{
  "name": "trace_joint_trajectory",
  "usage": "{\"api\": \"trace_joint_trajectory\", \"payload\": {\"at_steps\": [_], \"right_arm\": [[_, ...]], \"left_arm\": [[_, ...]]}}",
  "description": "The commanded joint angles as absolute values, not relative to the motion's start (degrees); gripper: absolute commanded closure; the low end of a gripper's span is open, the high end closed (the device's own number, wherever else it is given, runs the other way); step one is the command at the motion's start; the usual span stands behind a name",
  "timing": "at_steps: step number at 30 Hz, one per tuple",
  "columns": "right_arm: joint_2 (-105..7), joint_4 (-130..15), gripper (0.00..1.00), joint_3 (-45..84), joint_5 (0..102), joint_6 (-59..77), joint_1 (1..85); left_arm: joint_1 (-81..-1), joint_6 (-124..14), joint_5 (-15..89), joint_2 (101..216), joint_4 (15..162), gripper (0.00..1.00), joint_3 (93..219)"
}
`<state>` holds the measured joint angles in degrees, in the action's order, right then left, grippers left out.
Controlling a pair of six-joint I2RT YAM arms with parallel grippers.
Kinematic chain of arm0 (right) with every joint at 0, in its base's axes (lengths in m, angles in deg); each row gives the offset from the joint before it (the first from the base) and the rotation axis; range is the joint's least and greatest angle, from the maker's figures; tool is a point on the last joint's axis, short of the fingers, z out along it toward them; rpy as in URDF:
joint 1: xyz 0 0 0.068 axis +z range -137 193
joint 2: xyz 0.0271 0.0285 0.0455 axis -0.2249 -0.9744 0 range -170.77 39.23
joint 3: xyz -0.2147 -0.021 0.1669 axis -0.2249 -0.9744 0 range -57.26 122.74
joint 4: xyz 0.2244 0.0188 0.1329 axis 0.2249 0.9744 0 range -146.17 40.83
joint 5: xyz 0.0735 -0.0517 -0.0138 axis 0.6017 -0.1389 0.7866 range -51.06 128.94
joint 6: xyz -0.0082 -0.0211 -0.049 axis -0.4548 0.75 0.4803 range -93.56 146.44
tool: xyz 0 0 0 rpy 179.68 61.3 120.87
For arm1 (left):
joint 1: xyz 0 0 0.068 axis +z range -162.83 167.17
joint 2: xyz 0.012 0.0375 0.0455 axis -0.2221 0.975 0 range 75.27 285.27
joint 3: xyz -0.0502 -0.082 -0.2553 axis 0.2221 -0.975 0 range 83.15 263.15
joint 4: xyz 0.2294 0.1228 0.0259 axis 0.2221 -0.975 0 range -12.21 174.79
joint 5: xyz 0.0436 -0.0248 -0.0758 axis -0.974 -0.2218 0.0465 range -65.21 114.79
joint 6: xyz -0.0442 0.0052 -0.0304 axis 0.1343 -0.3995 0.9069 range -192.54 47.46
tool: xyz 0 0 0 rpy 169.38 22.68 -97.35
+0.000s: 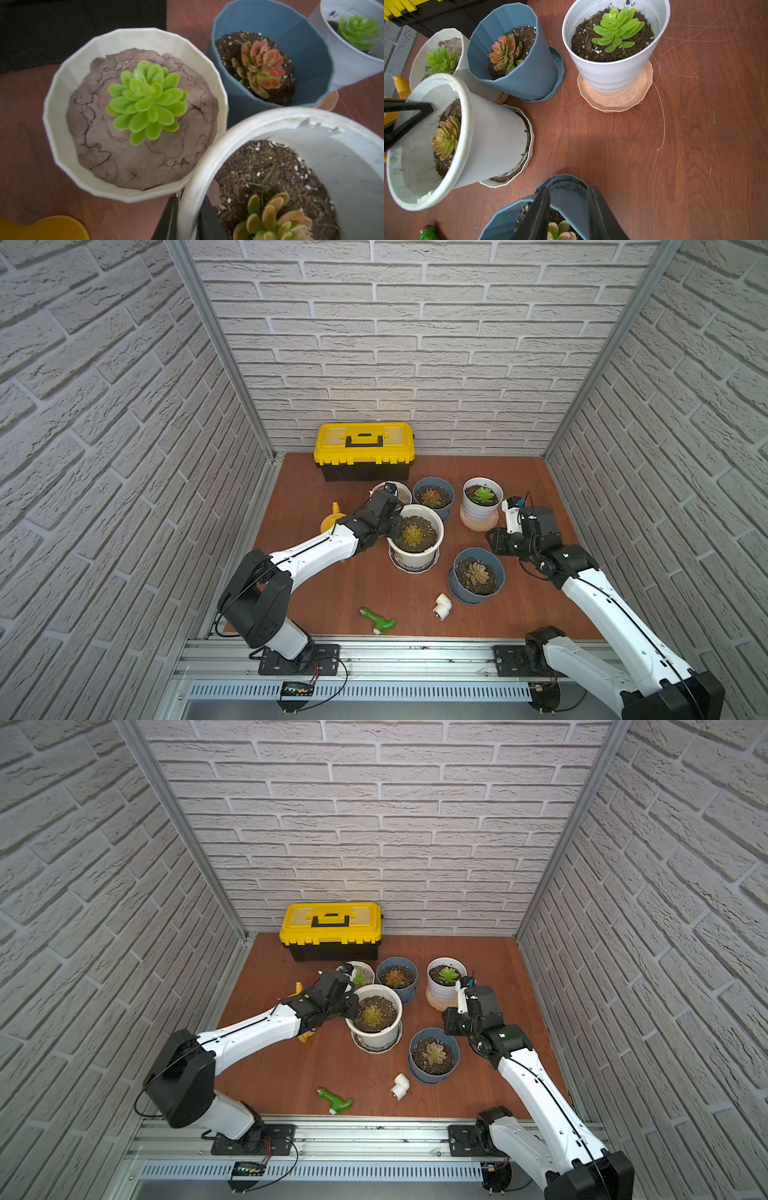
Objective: Water the succulent around the soil edge
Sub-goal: Move the pot to the center of the board.
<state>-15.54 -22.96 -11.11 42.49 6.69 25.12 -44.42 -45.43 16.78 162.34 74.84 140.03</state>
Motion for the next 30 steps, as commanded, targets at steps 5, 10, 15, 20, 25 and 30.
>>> {"api": "trace_joint_trajectory", "payload": {"at_steps": [5,10,15,20,25,30], "right_arm": [[-16.82,-22.40,0.64,-11.75,43.93,6.99,25.21],[-16.04,-19.13,0.62,-12.03,43.78,7.37,25.23],[-14.36,-16.50,0.57,-12.69,44.41,6.61,25.30],[-12.65,-14.81,0.55,-14.40,44.32,4.78,25.60],[-12.53,-14.45,0.55,-15.81,42.72,2.53,26.00],[-14.65,-14.82,0.59,-16.42,40.62,2.25,27.37]], "left_arm": [[-38.63,-48.37,9.15,156.60,73.99,1.00,134.24],[-38.41,-48.77,9.97,154.11,71.52,1.00,133.37],[-38.95,-48.26,13.45,153.67,69.04,1.00,134.00],[-41.38,-48.20,13.48,152.76,66.25,1.00,134.70],[-42.68,-47.14,12.99,150.21,64.92,1.00,133.88],[-42.89,-47.13,13.17,149.79,65.09,0.91,133.34]]}}
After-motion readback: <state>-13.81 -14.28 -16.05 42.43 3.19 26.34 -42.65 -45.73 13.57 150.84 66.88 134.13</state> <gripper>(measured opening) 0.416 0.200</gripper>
